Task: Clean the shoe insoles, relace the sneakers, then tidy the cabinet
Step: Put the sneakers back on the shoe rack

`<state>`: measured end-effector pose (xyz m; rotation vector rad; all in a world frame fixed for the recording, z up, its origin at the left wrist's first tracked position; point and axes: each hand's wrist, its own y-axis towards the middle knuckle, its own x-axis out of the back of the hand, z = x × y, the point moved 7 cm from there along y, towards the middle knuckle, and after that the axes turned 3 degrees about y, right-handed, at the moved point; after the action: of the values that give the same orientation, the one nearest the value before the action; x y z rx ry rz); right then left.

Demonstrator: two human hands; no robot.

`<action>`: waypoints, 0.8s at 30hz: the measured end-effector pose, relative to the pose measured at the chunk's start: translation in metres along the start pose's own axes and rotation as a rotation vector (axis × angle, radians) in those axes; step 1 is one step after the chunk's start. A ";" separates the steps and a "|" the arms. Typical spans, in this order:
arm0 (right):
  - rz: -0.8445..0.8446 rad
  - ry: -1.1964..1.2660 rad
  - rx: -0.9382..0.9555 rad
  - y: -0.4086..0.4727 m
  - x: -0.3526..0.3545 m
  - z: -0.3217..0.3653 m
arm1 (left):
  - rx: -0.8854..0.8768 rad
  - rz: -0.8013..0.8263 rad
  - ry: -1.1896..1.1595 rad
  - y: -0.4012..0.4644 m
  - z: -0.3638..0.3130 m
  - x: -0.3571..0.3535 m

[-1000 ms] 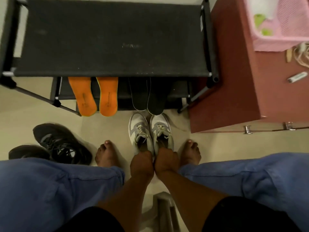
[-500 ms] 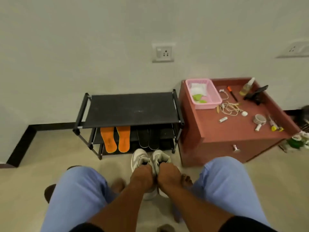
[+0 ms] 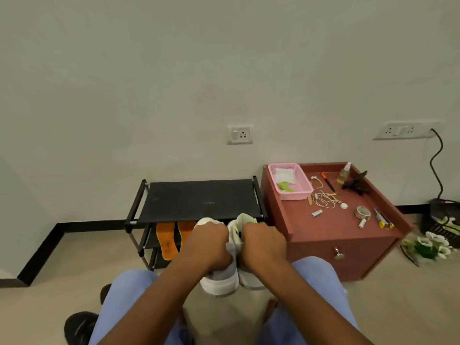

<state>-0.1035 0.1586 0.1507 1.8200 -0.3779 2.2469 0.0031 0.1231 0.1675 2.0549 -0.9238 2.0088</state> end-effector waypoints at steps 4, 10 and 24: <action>-0.120 0.042 0.015 0.014 0.029 0.001 | -0.013 -0.107 0.096 0.006 -0.001 0.030; -0.266 0.082 -0.026 0.060 0.030 -0.013 | -0.019 -0.327 0.049 0.045 0.004 0.048; -0.444 0.019 0.020 0.183 -0.065 -0.052 | 0.008 -0.260 -0.047 0.216 0.025 -0.013</action>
<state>-0.1989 0.0028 0.0661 1.6877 0.0527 1.9616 -0.0818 -0.0585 0.0832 2.1099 -0.6183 1.8395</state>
